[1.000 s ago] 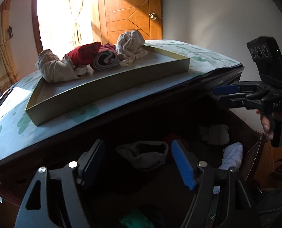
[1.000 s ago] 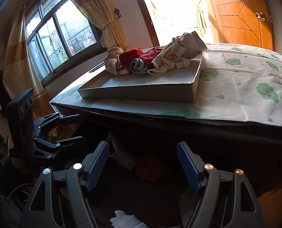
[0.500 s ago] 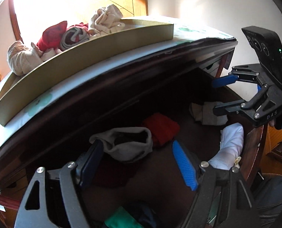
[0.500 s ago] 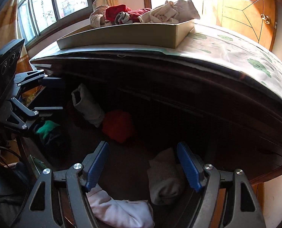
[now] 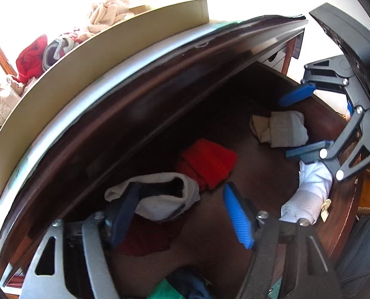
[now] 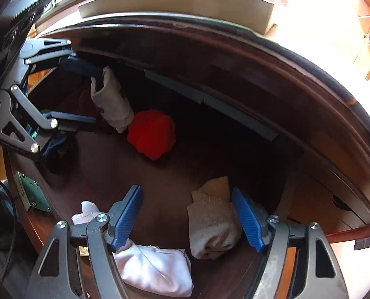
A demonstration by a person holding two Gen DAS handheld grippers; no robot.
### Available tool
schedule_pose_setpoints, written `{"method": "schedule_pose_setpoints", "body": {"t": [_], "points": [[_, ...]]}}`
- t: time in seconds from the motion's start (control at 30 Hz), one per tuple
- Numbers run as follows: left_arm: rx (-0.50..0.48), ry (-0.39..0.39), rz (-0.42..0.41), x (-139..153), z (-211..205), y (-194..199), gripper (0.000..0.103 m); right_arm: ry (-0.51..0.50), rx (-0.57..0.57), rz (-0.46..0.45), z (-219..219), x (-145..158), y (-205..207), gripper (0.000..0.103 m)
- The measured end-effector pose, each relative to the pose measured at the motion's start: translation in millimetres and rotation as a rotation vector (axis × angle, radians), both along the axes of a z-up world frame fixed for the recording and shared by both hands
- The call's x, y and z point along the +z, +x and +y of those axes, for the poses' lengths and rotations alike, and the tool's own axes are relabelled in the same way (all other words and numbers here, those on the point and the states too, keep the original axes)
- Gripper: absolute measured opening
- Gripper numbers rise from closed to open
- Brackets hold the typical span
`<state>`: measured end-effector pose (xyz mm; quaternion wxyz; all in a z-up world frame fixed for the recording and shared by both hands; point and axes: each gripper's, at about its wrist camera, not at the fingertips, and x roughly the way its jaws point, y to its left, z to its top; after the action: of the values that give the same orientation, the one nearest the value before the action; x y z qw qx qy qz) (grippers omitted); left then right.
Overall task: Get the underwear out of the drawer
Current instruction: 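Move both tools down into the open drawer toward the socks, then grasp the grey sock with the left gripper while the right grasps the beige sock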
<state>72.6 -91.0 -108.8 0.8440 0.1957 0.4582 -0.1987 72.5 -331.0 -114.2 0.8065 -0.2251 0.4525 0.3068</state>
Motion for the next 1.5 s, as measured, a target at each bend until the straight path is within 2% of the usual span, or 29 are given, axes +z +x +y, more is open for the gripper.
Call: {"method": "schedule_pose_setpoints", "body": {"t": [0.03, 0.1, 0.17, 0.27, 0.37, 0.47, 0.63, 0.83, 0.97, 1.2, 1.3, 1.4, 1.5], "points": [[0.005, 0.007, 0.007, -1, 0, 2, 0.060, -0.016, 0.007, 0.008, 2, -2, 0, 0.076], [0.014, 0.026, 0.013, -4, 1, 4, 0.046, -0.050, 0.017, 0.008, 6, -5, 0, 0.076], [0.022, 0.033, 0.029, -8, 2, 4, 0.040, -0.093, 0.028, 0.008, 10, -9, -1, 0.076], [0.029, 0.044, 0.056, -17, 5, 5, 0.024, -0.129, 0.036, 0.007, 14, -13, -2, 0.076], [0.036, 0.020, 0.068, -17, 11, 4, 0.015, -0.161, 0.035, 0.025, 16, -18, 0, 0.076], [0.037, 0.004, 0.070, -15, 16, 1, 0.010, -0.182, 0.034, 0.047, 24, -23, 3, 0.076], [0.054, -0.051, 0.058, -8, 28, -10, 0.008, -0.210, 0.026, 0.089, 25, -32, 10, 0.076], [0.088, -0.127, 0.041, -1, 55, -24, 0.008, -0.260, 0.045, 0.091, 35, -40, 11, 0.076], [0.122, -0.171, 0.035, 4, 67, -29, 0.008, -0.251, 0.047, 0.087, 32, -45, 14, 0.069], [0.129, -0.205, 0.022, 9, 71, -28, 0.008, -0.369, 0.064, 0.066, 45, -58, 12, 0.066], [0.137, -0.223, 0.020, 12, 80, -30, 0.008, -0.385, 0.061, 0.049, 49, -64, 11, 0.061], [0.143, -0.238, 0.018, 8, 79, -29, 0.008, -0.407, 0.055, 0.010, 49, -67, 11, 0.050], [0.150, -0.243, 0.014, 7, 79, -30, 0.008, -0.383, 0.039, -0.013, 44, -67, 15, 0.040]]}}
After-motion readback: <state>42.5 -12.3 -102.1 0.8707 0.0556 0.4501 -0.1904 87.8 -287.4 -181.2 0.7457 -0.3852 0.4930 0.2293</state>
